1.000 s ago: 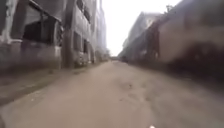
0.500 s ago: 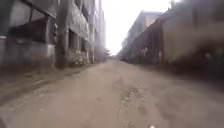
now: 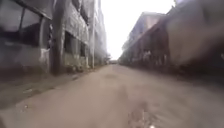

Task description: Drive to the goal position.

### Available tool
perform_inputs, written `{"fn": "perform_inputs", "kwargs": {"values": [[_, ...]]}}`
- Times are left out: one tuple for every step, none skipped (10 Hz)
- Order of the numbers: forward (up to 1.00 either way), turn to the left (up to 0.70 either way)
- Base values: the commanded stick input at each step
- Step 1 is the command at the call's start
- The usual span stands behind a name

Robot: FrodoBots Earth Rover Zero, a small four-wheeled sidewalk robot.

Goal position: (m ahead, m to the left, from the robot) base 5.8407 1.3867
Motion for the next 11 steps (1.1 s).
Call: {"fn": "perform_inputs", "kwargs": {"values": [[1.00, -0.27], [1.00, -0.21], [1.00, -0.02], [1.00, 0.00], [1.00, 0.00], [1.00, 0.00], [1.00, 0.00], [1.00, 0.00], [1.00, 0.00], [1.00, 0.00], [1.00, -0.16]]}}
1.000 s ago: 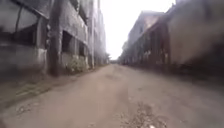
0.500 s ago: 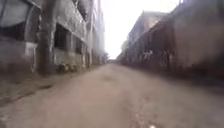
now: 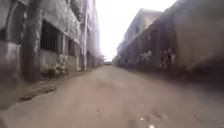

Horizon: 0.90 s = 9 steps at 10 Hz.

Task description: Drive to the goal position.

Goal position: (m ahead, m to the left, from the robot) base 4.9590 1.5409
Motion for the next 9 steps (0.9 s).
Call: {"fn": "perform_inputs", "kwargs": {"values": [[1.00, 0.00], [1.00, 0.00], [1.00, 0.00], [1.00, 0.00], [1.00, 0.00], [1.00, 0.00], [1.00, 0.00], [1.00, 0.00], [1.00, 0.00]]}}
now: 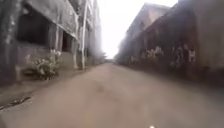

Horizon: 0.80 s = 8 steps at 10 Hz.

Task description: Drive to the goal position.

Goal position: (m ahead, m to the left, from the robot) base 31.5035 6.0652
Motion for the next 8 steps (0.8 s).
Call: {"fn": "perform_inputs", "kwargs": {"values": [[1.00, 0.00], [1.00, 0.00], [1.00, 0.00], [1.00, 0.00], [1.00, 0.00], [1.00, 0.00], [1.00, 0.00], [1.00, 0.00]]}}
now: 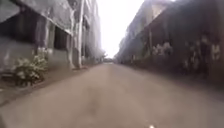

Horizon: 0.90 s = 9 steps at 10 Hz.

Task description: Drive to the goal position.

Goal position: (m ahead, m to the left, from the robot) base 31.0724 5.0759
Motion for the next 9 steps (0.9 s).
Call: {"fn": "perform_inputs", "kwargs": {"values": [[1.00, 0.00], [1.00, 0.00], [1.00, 0.00], [1.00, 0.00], [1.00, 0.00], [1.00, 0.00], [1.00, 0.00], [1.00, 0.00], [1.00, 0.00]]}}
